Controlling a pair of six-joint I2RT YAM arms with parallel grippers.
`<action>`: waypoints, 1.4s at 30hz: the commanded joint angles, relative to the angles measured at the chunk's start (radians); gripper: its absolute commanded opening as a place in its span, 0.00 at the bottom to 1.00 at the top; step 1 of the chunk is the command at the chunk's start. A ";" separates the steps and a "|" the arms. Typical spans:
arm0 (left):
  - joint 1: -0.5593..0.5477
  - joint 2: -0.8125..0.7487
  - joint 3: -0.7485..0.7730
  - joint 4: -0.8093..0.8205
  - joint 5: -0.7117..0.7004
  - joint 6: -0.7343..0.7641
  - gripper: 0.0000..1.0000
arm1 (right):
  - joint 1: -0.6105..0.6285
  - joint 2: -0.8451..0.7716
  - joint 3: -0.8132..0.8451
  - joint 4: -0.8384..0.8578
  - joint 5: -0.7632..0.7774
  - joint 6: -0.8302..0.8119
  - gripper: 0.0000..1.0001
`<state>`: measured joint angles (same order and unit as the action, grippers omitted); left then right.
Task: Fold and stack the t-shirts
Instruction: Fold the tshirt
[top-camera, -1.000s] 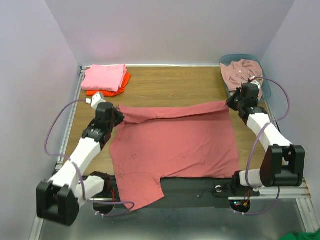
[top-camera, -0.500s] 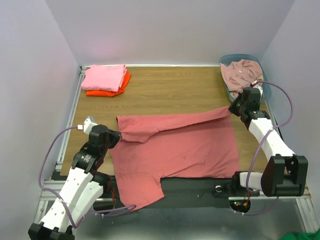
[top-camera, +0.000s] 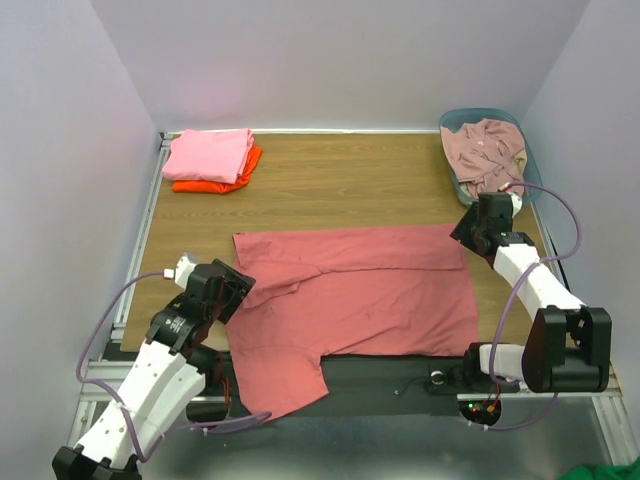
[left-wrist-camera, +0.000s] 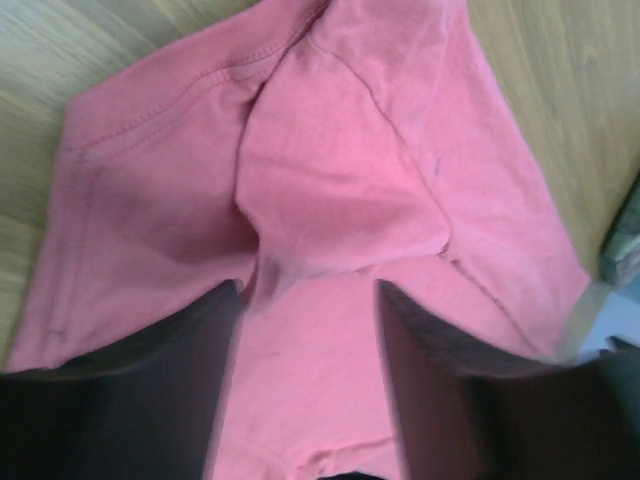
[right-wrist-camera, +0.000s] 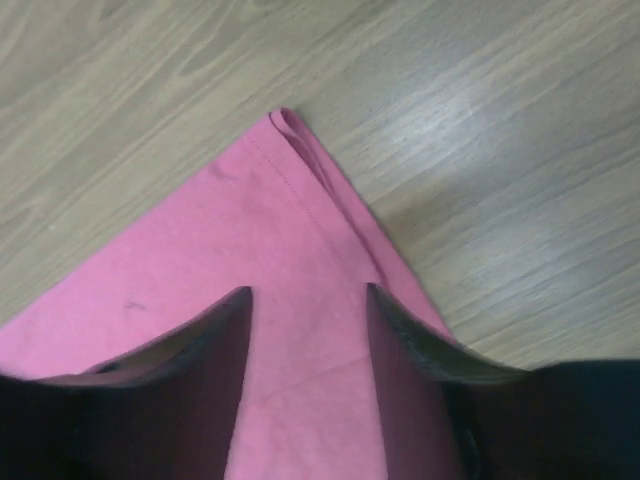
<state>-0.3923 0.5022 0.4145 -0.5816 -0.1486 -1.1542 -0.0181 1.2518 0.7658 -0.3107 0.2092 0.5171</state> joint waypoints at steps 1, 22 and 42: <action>-0.006 -0.022 0.102 -0.087 -0.052 -0.012 0.88 | 0.001 -0.014 0.039 -0.007 0.056 0.008 0.63; 0.075 0.648 0.282 0.576 0.200 0.407 0.98 | 0.867 -0.030 -0.031 0.228 -0.162 0.159 0.99; 0.233 0.958 0.198 0.761 0.219 0.467 0.98 | 1.139 0.635 0.417 0.280 0.047 0.247 0.45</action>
<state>-0.1730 1.4403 0.6376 0.1486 0.0376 -0.7139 1.1206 1.8622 1.1343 -0.0700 0.2039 0.7464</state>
